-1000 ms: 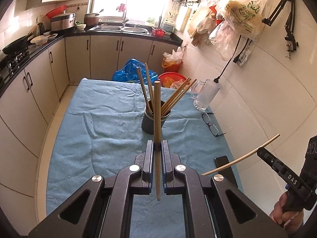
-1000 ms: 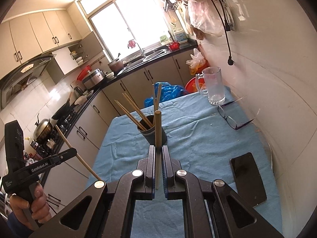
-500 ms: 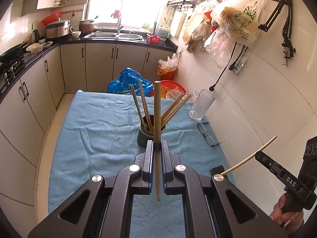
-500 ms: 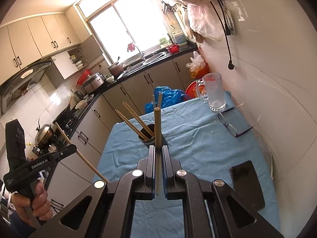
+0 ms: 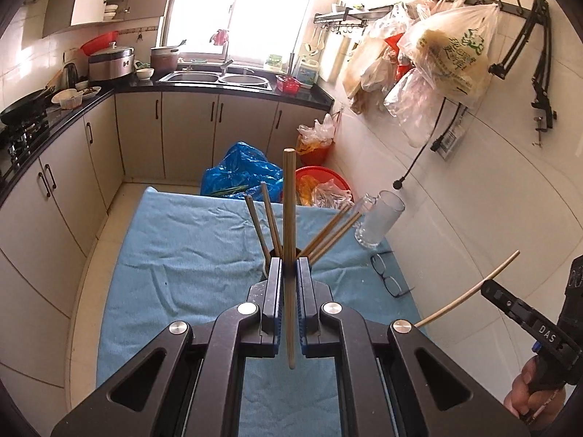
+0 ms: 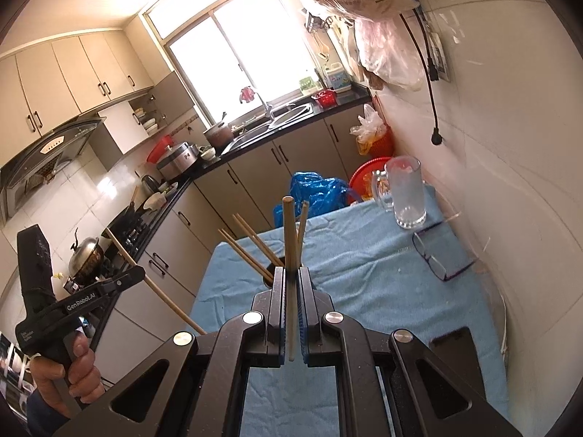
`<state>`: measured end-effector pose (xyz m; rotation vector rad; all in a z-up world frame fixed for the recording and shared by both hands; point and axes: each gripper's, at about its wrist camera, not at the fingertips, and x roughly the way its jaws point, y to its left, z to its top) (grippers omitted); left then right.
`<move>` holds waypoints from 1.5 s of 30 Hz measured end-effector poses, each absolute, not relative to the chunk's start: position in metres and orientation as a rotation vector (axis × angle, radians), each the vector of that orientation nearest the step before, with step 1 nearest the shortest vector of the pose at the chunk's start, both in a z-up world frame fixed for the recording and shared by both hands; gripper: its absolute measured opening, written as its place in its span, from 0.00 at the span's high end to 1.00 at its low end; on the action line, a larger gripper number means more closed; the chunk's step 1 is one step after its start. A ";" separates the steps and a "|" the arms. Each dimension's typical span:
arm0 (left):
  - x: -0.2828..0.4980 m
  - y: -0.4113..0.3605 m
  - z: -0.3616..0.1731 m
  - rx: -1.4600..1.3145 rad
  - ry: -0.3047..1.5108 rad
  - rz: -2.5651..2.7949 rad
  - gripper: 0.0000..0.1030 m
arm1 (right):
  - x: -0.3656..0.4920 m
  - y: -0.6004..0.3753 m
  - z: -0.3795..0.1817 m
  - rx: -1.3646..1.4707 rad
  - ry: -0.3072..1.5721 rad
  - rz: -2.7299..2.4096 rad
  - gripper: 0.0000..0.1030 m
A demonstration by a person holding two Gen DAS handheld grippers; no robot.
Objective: Organize utensils
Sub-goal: 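Lift both held chopsticks upright and carry them above the black cup, then lower the chopsticks into the cup and open the left tool while the right tool opens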
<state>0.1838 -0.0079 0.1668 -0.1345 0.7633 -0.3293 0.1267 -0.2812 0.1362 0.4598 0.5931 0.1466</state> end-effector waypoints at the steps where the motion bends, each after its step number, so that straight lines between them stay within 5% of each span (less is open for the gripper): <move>1: 0.188 -0.008 0.167 -0.137 0.763 -0.324 0.94 | 0.131 -0.282 0.138 0.460 0.592 0.147 0.94; 22: 0.307 -0.032 0.147 -0.208 0.744 -0.262 0.94 | 0.254 -0.254 0.149 0.404 0.562 0.106 0.94; 40: 0.339 -0.035 0.077 -0.226 0.792 -0.229 0.94 | 0.319 -0.214 0.086 0.308 0.662 0.080 0.94; 45: 0.328 -0.025 0.091 -0.214 0.761 -0.215 0.73 | 0.309 -0.217 0.101 0.309 0.635 0.084 0.94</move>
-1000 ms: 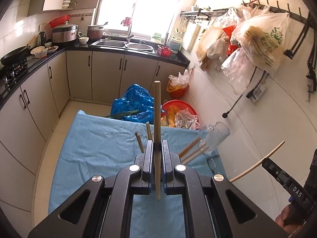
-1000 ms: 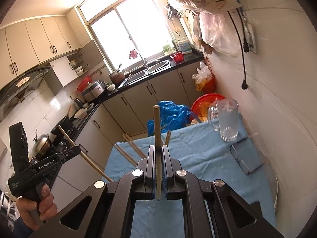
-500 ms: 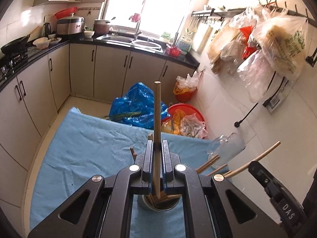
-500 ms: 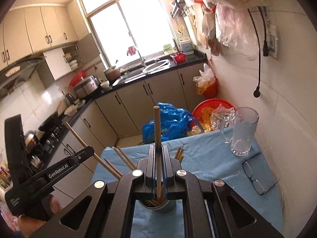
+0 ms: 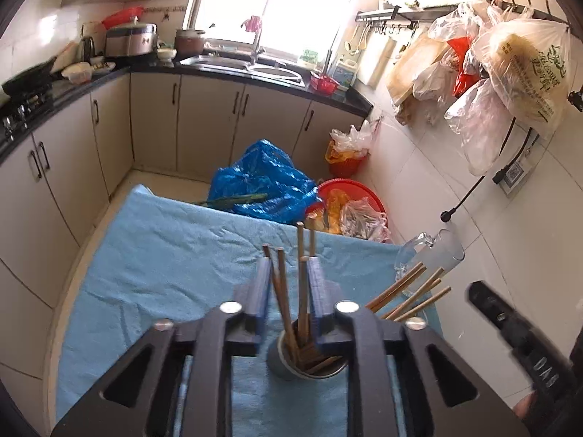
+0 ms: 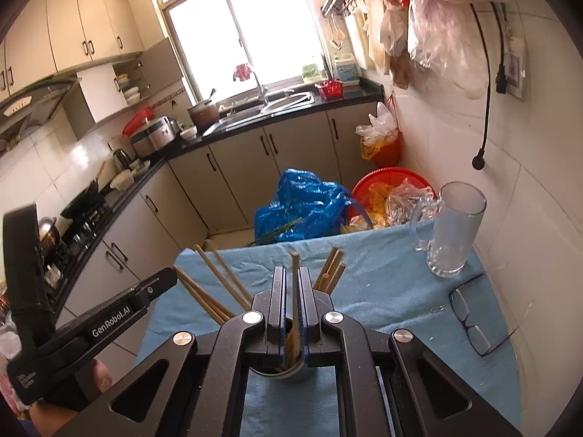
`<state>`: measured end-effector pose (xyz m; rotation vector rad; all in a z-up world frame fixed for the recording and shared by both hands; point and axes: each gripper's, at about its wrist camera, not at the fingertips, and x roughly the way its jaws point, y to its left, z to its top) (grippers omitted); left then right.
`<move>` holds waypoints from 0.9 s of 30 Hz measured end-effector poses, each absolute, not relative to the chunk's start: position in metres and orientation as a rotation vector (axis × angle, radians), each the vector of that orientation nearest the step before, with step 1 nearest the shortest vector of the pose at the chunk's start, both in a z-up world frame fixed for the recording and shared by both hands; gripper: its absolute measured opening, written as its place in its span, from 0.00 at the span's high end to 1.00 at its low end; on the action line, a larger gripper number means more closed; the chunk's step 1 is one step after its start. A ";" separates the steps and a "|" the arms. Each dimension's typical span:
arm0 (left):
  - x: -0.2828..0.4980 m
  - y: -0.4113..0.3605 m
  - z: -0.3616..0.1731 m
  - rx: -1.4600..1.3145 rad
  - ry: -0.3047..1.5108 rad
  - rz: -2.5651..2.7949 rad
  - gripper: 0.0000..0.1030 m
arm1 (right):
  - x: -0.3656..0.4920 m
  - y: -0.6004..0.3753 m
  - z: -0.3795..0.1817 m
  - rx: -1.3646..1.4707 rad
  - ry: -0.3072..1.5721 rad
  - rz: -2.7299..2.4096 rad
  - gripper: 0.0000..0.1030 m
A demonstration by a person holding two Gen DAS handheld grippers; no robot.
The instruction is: Organize utensils
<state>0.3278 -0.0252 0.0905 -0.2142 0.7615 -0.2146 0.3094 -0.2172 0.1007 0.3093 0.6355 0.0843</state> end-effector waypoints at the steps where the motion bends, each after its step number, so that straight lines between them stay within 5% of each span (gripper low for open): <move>1: 0.323 -0.022 0.095 -0.209 0.749 -0.206 0.69 | 0.305 -0.219 0.105 0.311 0.626 0.081 0.93; 8: 0.261 0.000 0.123 -0.081 0.636 -0.050 0.30 | 0.249 -0.232 0.128 0.289 0.580 0.032 0.69; 12: 0.220 0.012 0.125 -0.032 0.646 -0.007 0.19 | 0.211 -0.228 0.121 0.254 0.616 0.028 0.58; 27: 0.094 0.039 0.106 0.051 0.746 0.035 0.09 | 0.088 -0.209 0.081 0.156 0.748 0.034 0.50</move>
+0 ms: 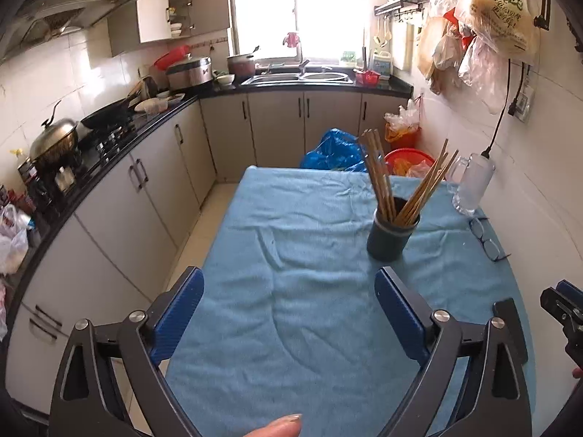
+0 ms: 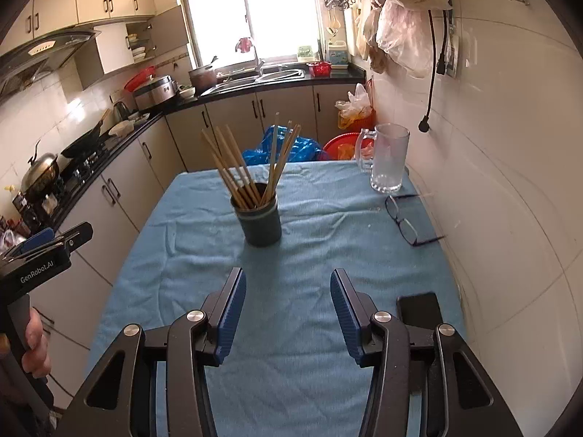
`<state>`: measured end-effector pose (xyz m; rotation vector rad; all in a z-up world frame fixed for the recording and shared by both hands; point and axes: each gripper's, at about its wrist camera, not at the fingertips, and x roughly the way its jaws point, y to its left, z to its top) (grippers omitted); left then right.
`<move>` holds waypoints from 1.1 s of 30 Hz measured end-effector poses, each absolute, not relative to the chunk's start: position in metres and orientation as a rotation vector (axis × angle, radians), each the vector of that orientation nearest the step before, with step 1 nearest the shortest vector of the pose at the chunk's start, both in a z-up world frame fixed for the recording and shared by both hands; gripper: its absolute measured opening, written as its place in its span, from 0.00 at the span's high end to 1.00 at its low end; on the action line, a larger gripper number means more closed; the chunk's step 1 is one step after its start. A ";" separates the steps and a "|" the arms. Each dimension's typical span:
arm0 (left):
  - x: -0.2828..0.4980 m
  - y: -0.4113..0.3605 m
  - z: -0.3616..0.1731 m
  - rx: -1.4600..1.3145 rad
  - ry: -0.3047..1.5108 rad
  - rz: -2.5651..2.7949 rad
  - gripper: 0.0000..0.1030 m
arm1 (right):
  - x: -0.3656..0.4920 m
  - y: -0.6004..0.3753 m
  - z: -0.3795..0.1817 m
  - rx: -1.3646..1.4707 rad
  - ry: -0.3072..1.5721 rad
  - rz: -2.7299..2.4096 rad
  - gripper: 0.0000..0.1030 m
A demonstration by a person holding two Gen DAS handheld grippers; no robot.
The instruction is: Organize utensils
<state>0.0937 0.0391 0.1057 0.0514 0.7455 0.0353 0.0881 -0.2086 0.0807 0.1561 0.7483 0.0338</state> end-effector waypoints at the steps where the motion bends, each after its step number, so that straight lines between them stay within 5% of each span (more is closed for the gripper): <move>1: 0.090 0.040 0.104 0.052 0.751 0.036 0.09 | 0.084 -0.207 0.080 0.146 0.751 0.035 0.49; 33: 0.063 0.040 0.094 0.078 0.783 0.059 0.09 | 0.069 -0.168 0.089 0.069 0.731 0.147 0.47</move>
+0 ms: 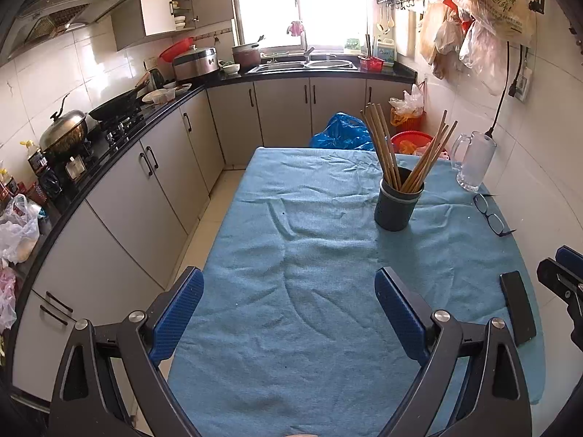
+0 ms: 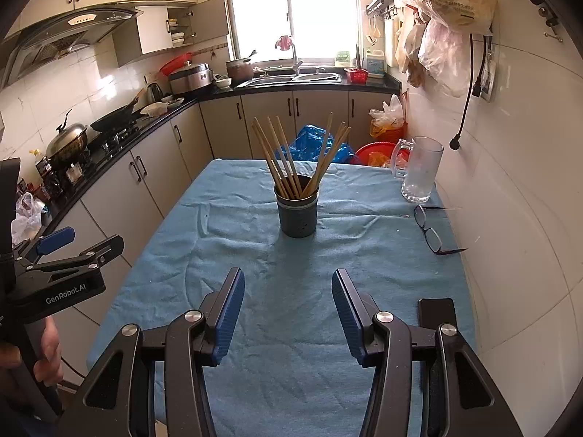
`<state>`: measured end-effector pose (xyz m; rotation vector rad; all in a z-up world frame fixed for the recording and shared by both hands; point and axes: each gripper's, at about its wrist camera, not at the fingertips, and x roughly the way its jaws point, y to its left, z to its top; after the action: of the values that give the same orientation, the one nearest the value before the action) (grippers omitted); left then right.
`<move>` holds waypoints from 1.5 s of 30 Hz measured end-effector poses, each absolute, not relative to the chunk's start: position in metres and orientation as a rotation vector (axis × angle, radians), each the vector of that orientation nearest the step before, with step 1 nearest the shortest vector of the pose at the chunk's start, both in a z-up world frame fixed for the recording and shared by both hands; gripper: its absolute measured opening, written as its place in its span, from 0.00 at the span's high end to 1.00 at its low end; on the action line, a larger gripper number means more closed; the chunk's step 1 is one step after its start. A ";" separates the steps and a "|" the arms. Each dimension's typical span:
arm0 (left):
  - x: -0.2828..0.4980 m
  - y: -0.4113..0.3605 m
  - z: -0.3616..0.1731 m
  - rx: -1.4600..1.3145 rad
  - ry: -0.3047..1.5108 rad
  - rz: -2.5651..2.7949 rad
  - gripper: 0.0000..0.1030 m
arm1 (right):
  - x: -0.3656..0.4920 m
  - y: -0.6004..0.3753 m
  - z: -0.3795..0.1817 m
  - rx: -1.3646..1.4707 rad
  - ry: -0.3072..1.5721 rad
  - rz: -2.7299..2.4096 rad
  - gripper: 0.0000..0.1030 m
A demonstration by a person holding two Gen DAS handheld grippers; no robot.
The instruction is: Organize utensils
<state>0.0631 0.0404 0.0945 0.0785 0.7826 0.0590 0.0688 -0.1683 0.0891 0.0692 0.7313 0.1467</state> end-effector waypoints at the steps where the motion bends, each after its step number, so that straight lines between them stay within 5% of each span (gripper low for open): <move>1: 0.063 0.040 0.094 0.078 0.784 0.059 0.09 | 0.068 -0.168 0.089 0.070 0.732 0.147 0.47; 45: 0.067 0.039 0.083 0.083 0.818 0.046 0.09 | 0.075 -0.169 0.079 0.075 0.768 0.155 0.46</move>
<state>0.0671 0.0387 0.0829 0.0832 0.8181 0.0462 0.0747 -0.1694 0.0786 0.0750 0.7680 0.1553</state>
